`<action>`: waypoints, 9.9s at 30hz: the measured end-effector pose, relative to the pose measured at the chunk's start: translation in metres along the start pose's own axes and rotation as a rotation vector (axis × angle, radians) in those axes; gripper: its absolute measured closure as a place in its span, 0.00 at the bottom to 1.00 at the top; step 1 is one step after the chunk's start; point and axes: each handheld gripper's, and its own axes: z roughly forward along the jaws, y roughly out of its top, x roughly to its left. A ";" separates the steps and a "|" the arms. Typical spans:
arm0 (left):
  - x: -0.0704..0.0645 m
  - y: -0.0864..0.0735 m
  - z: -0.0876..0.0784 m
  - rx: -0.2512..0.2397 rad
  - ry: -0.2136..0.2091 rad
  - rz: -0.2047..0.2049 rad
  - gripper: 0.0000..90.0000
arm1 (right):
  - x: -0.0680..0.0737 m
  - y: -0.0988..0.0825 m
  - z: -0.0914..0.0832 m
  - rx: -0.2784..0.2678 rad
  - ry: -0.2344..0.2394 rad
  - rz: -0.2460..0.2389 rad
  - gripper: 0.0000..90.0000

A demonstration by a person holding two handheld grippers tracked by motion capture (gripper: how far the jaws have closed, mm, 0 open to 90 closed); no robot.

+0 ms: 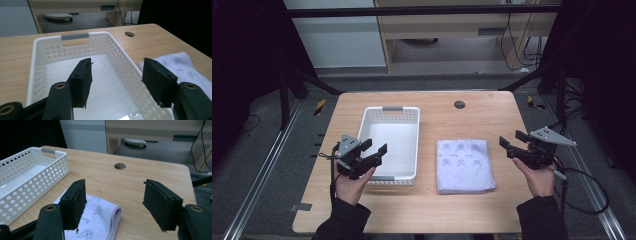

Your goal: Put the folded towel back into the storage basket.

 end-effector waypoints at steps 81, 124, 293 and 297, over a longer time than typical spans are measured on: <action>-0.141 -0.074 0.133 0.308 -0.132 0.080 0.50 | -0.013 -0.056 0.109 0.292 0.012 0.024 0.28; -0.145 -0.086 0.139 0.316 -0.100 0.056 0.70 | -0.012 -0.080 0.126 0.397 0.134 0.189 0.76; 0.066 0.012 -0.005 0.087 0.020 -0.019 0.87 | 0.219 0.065 0.204 0.093 0.195 -0.004 0.85; 0.068 0.006 0.000 0.107 0.028 -0.016 0.87 | 0.221 0.060 0.208 0.105 0.189 -0.013 0.85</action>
